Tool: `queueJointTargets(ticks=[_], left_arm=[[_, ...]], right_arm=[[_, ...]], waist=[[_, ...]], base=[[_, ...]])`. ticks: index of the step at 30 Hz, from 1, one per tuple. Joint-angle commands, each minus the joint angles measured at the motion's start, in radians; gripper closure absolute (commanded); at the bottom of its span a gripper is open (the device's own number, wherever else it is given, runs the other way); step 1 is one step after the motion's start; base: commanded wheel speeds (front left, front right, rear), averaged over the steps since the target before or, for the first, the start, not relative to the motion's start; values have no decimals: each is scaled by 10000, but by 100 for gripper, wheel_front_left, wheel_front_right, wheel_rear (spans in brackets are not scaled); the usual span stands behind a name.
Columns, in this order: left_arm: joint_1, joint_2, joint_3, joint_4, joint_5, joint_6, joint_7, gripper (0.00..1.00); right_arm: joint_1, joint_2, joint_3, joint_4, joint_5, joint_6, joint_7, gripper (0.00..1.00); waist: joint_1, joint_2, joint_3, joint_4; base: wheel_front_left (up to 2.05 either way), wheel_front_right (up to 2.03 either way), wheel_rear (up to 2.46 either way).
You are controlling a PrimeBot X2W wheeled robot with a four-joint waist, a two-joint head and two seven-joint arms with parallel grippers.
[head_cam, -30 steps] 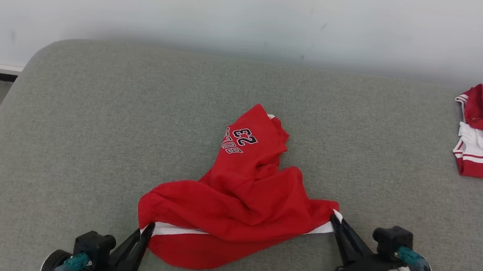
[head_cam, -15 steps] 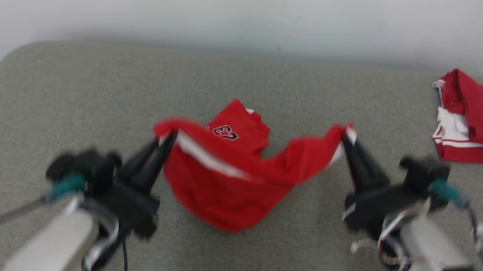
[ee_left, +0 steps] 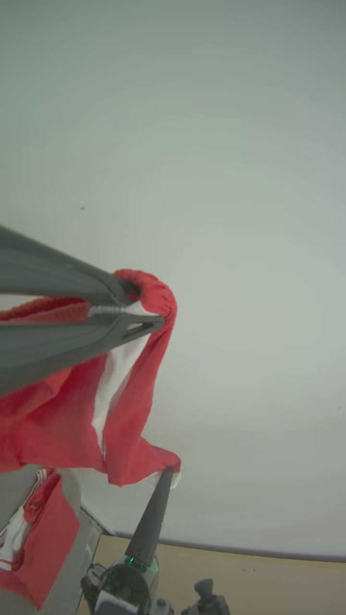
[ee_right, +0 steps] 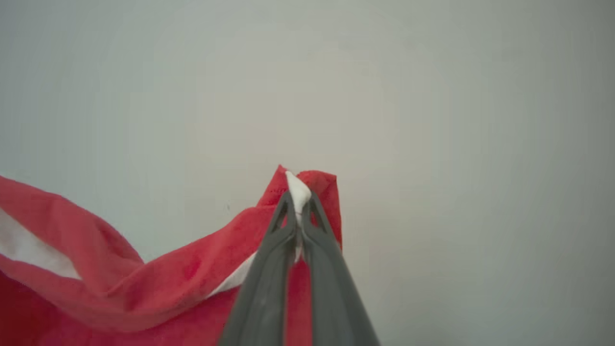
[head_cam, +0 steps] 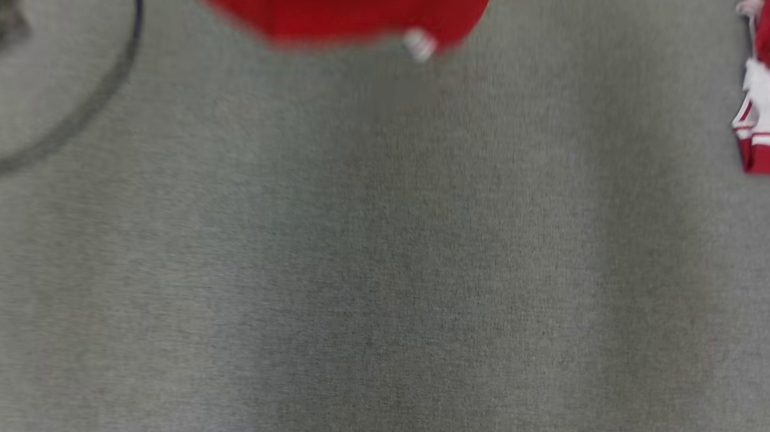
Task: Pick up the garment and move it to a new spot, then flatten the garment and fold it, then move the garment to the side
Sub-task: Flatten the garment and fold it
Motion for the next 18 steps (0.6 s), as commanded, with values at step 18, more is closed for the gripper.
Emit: queueJointTargets(ticks=[18], left_arm=[[-5488,-492,-1468,3471,-898,25,-435,100]], right_arm=[[-6043,981,-2076,4412,-2379,-29,-260,100]], waist=[[-3,-2,3393,-1142]], base=[[0,0,0]])
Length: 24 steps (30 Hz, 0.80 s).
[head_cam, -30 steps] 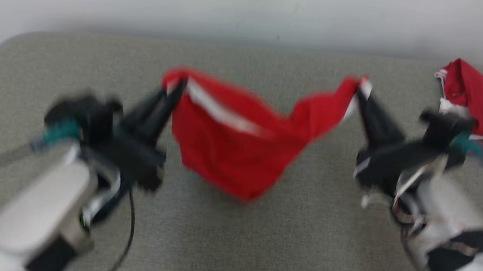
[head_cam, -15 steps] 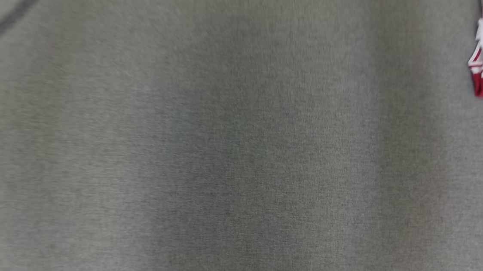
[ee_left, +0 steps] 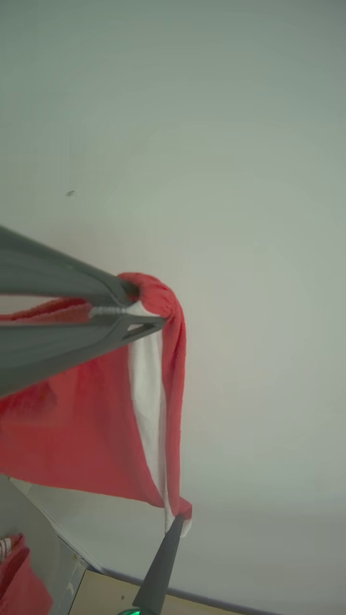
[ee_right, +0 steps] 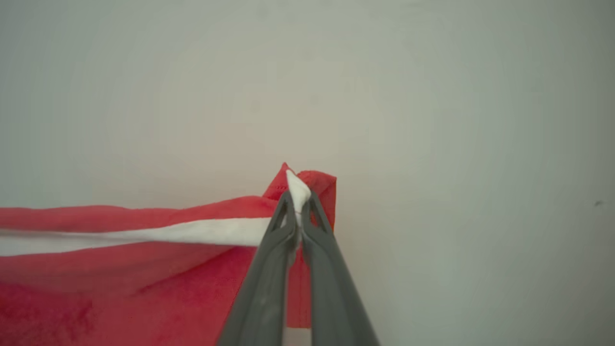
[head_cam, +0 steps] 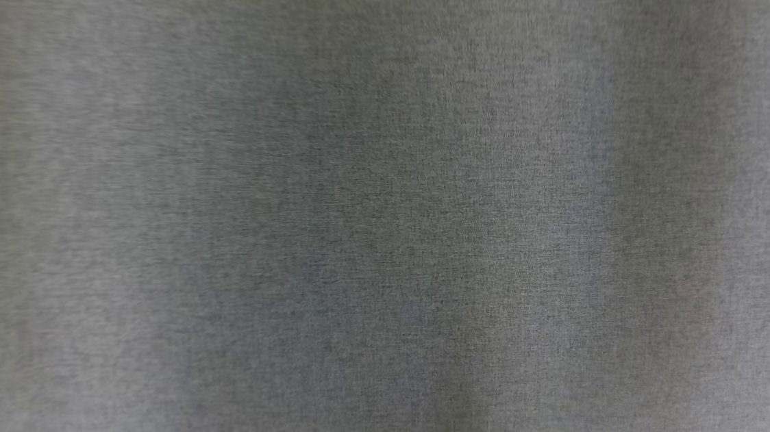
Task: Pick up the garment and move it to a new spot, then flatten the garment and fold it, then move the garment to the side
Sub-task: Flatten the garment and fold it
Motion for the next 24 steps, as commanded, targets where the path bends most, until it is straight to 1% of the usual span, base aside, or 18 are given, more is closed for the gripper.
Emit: queueJointTargets(ticks=[1,7,12,15,18,21,24], left_arm=[[-235,107,-106,97,-109,23,-86,100],[-466,308,-727,458,-517,25,-241,100],[-644,382,-1107,602,-778,23,-354,100],[-750,331,-1350,714,-992,23,-508,100],[-715,164,-1554,916,-1257,23,-848,100],[-443,63,-1741,943,-1501,23,-1124,100],[1,89,-1891,811,-1752,23,-1500,100]], right_arm=[[-157,51,-36,161,-126,-29,-94,100],[-489,204,-107,787,-377,-29,-387,100],[-683,323,-108,1063,-468,-29,-563,100],[-751,404,10,1242,-567,-29,-647,100],[-742,351,91,1473,-693,-29,-832,100],[-540,455,65,1577,-552,-29,-993,100],[-74,573,102,1576,-302,-29,-1175,100]], waist=[[-2,-3,333,-240],[-2,-3,458,-362],[-2,-3,526,-472],[-2,-3,600,-484],[-2,-3,682,-352],[-2,-3,664,-258],[-2,-3,515,-215]], base=[[0,0,0],[0,0,0],[0,0,0],[0,0,0],[0,0,0],[0,0,0],[0,0,0]])
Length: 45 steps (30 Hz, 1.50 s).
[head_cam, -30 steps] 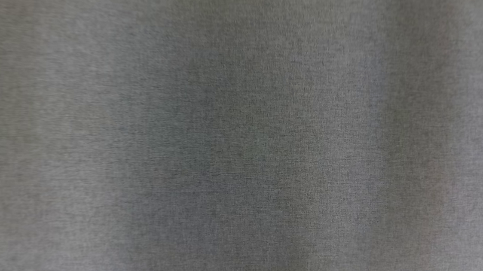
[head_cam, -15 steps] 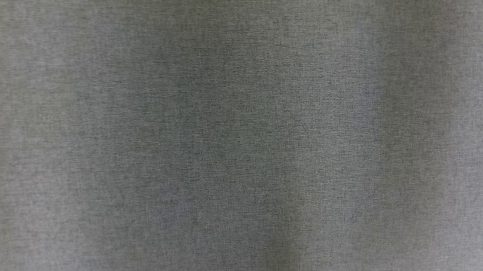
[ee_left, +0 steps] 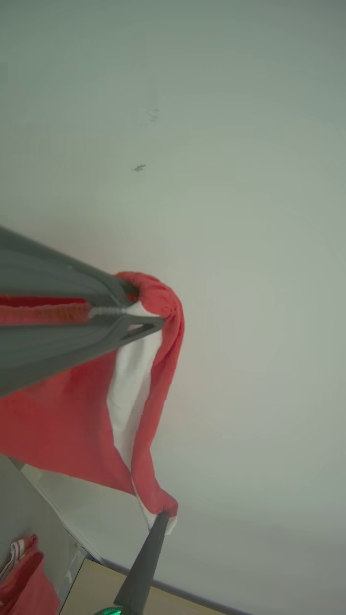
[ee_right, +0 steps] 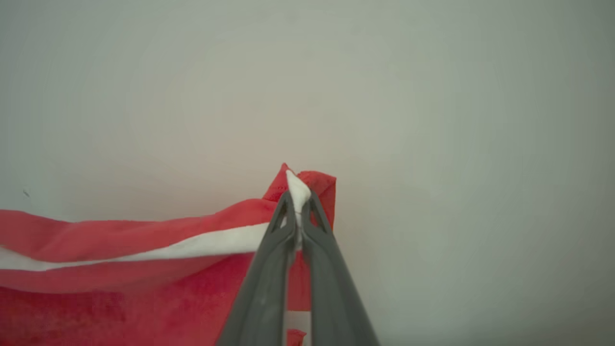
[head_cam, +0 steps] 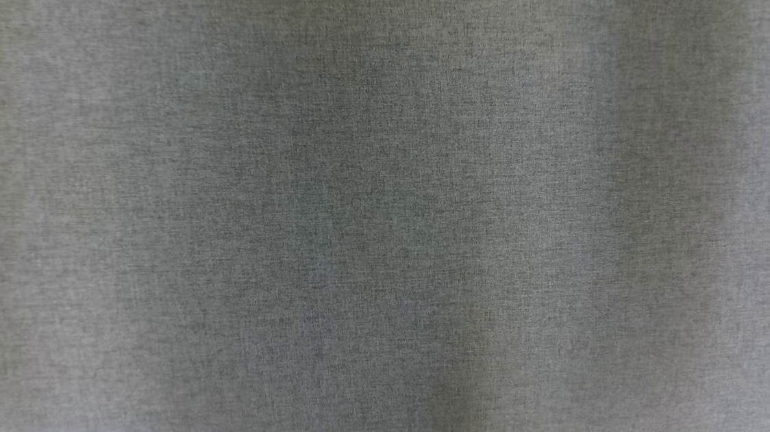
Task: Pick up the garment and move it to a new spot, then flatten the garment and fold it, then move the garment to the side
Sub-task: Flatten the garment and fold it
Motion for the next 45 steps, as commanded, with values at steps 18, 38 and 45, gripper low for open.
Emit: queueJointTargets(ticks=[18,38,45], left_arm=[[8263,686,2423,-3755,1205,280,-701,100],[17407,366,4451,-7436,4080,1042,-705,100],[19115,266,4679,-7283,4964,817,-706,100]], right_arm=[[8201,-144,1981,-3401,3069,-29,-517,100],[16888,-721,267,-7850,4028,-31,540,100],[19464,59,-838,-9758,3512,-31,1659,100]], waist=[[0,-1,-3018,17],[0,-1,-5250,735],[0,-1,-5836,932]], base=[[0,0,0],[0,0,0],[0,0,0]])
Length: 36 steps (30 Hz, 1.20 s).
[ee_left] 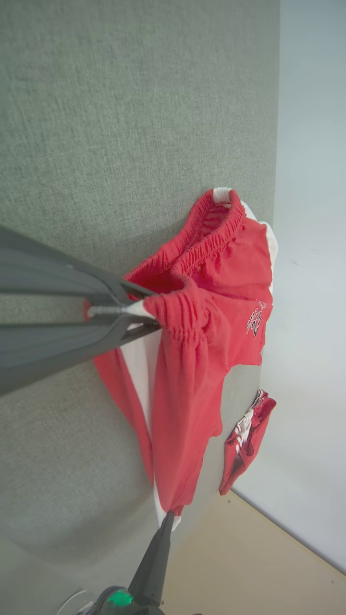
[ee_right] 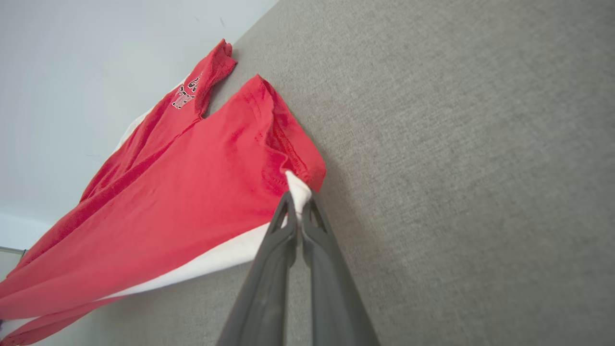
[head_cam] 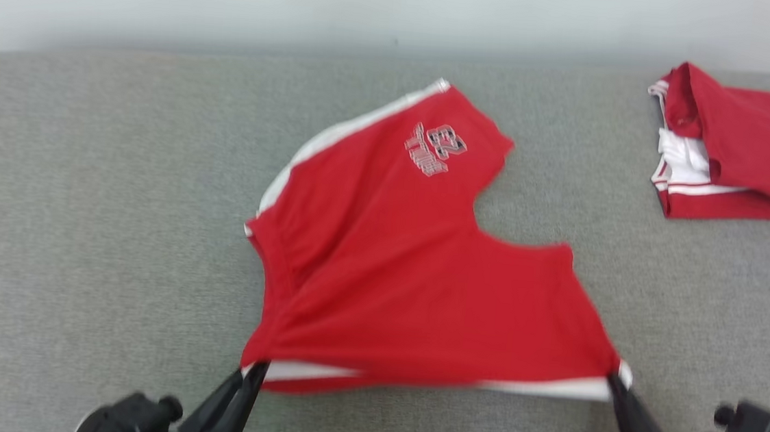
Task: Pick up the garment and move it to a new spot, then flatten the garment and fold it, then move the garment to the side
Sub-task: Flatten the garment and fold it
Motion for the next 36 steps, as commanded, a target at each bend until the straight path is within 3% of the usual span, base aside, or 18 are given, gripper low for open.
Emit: queueJointTargets(ticks=[1,8,14,23,36], left_arm=[[228,67,105,109,167,-69,-29,100],[993,-256,446,311,444,-327,-29,100],[1178,-692,480,448,676,-531,-29,100],[367,-1206,258,657,828,-787,-28,100],[-1649,-2219,-157,1308,-6,-803,-28,100]], right_arm=[[418,80,-169,-243,-107,-33,179,100],[2447,667,-1308,-2219,-398,-33,1311,100],[2619,733,-1672,-2769,-67,-37,1603,100],[942,740,-1962,-2199,374,-33,1914,100],[-3138,353,-2358,-412,-1412,-31,2664,100]], waist=[[2,2,-333,218],[2,2,-606,407],[2,2,-601,404],[2,2,-466,854],[2,2,125,2069]], base=[[0,0,0],[0,0,0],[0,0,0],[0,0,0],[0,0,0]])
